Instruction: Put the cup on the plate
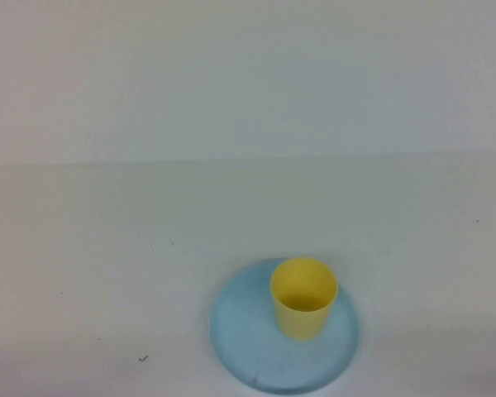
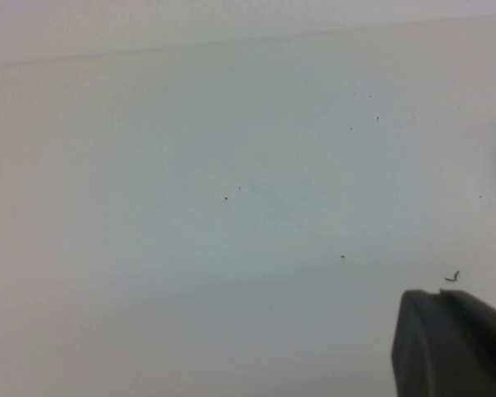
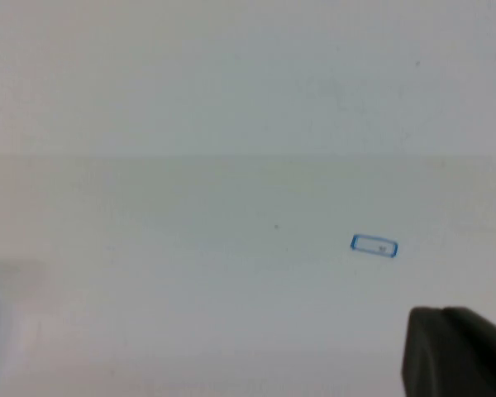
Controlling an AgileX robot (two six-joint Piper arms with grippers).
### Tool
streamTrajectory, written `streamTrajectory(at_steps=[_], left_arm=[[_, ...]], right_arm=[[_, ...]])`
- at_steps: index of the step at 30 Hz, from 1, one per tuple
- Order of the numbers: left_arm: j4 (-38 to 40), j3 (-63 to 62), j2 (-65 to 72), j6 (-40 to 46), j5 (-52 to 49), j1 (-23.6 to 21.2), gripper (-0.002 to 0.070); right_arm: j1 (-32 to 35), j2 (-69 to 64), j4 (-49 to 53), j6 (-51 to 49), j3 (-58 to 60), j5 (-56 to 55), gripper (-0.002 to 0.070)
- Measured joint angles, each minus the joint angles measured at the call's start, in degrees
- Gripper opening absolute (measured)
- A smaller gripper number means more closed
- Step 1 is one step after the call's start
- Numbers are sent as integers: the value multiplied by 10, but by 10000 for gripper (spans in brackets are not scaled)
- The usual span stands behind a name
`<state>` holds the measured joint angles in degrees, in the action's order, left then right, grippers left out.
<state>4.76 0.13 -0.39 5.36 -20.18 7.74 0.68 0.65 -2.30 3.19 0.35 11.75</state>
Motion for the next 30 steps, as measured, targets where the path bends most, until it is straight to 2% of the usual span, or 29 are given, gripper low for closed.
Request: streamTrajectory(at_steps=[6, 10, 30], left_arm=[[0, 0, 0, 0, 0, 0, 0], [0, 0, 0, 0, 0, 0, 0], [0, 0, 0, 0, 0, 0, 0]], right_arm=[[0, 0, 19, 0, 13, 17, 1], [0, 0, 34, 0, 13, 85, 1], [0, 0, 60, -1, 13, 88, 1]])
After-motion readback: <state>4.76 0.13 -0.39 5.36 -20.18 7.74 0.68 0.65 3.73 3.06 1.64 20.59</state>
